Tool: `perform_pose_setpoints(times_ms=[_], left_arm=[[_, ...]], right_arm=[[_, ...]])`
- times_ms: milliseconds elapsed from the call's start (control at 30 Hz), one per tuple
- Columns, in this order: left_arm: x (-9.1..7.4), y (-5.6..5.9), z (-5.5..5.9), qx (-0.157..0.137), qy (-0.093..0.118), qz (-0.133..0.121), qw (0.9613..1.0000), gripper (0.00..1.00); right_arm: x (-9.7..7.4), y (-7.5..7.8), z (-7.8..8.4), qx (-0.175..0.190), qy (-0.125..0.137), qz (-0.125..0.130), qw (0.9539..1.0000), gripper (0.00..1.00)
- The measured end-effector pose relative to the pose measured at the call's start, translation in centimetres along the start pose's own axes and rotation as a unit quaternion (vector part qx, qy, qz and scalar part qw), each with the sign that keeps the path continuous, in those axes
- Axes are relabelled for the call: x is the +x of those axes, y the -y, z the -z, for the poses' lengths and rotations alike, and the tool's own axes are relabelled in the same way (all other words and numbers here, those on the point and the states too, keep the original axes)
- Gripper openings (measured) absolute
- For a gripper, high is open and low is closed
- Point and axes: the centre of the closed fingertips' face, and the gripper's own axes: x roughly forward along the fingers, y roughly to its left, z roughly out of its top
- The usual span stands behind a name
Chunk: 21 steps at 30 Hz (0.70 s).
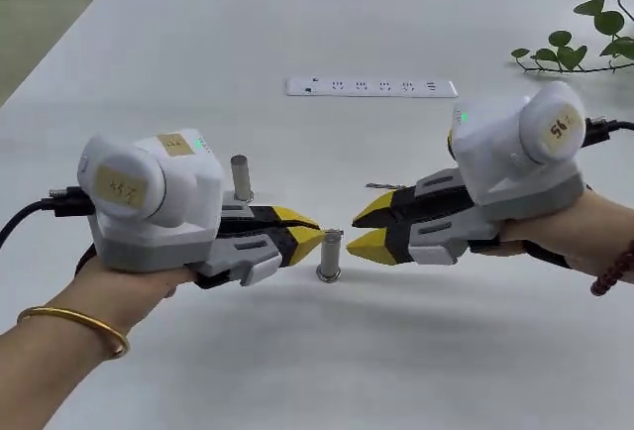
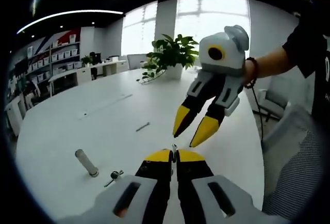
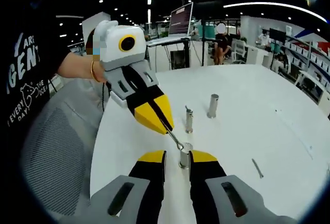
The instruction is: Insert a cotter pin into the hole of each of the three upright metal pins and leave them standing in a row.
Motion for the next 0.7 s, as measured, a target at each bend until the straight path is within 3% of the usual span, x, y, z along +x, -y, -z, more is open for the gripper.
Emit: perform_pose_setpoints(times_ms=[367, 700], left_arm=[[-0.1, 1.7, 0.1, 0.053, -0.003, 0.040, 0.9978, 0.00], [0.0, 3.0, 0.4, 0.064, -0.006, 0.072, 0.9953, 0.00]], right_arm=[[0.1, -1.5, 0.7, -0.003, -0.015, -0.045, 0.9989, 0.13], [0.4, -2.7, 1.2, -0.019, -0.030, -0.077, 0.9964, 0.09]])
